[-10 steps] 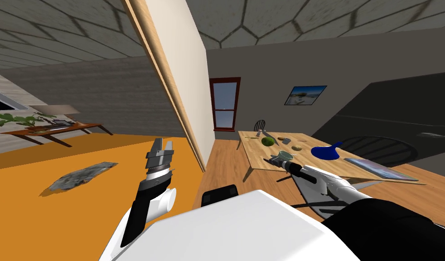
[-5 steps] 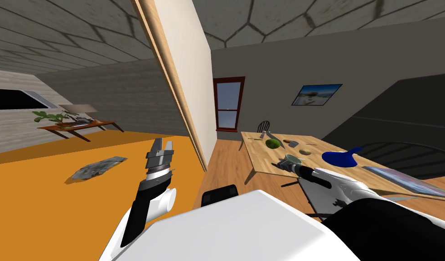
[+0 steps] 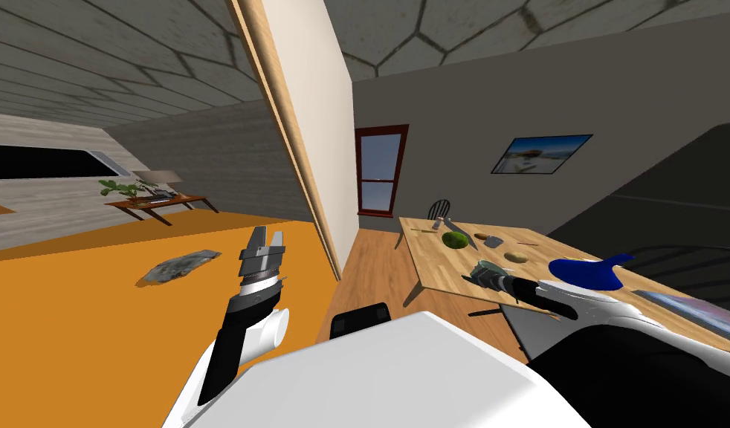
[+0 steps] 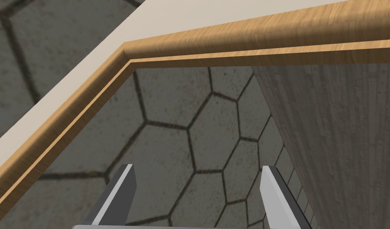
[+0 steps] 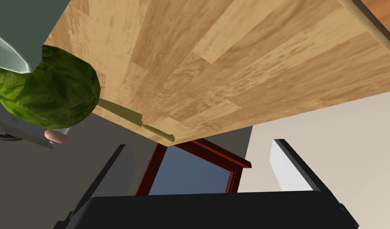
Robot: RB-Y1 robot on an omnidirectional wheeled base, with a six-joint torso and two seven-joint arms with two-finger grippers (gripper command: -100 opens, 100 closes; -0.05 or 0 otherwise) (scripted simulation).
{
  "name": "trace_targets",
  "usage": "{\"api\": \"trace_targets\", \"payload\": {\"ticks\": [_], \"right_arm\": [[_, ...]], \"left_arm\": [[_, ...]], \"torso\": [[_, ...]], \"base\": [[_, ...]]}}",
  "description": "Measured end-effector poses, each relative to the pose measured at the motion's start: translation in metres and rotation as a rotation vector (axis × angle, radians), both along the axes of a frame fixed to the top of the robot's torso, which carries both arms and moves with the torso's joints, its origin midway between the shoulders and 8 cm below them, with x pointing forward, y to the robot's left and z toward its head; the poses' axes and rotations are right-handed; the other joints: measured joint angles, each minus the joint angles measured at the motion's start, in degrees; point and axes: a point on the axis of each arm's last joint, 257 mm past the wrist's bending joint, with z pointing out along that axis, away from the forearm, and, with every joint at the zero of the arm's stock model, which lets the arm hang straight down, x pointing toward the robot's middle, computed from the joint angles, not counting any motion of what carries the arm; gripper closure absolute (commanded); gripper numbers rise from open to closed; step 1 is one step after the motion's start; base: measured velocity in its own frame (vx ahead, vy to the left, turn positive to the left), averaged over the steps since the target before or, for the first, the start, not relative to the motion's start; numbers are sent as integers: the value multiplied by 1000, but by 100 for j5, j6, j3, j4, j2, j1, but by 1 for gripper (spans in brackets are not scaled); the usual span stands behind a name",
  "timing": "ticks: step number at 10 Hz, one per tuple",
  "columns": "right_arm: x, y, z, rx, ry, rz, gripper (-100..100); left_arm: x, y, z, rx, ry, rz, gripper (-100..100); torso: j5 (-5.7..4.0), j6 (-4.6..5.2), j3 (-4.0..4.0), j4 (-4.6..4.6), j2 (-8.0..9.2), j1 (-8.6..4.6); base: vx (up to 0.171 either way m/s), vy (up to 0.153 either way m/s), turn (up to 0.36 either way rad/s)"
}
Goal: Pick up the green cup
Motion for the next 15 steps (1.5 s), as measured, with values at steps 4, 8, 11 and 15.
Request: {"api": "trace_targets", "payload": {"ticks": [4,8,11,15], "right_arm": [[-60,-41,3,-71,117,-36,-100],[-109,-66,2,-106,222,-62,-100],[-133,-74,1,-115,265,-79,-100],[-178,-71,-15,-95,350,-98,-100]], "left_arm": [[0,0,0,0,0,0,0],[0,0,0,0,0,0,0],[0,0,0,0,0,0,0],[0,0,0,0,0,0,0]], "torso": [[-2,5,0,0,-1,-8],[-5,2,0,0,1,-21],[-1,3,0,0,1,-2],[-9,2,-1,0,-3,-32]], "base": [[26,-51,125],[21,-69,94],[22,-52,74],[19,-85,80]]}}
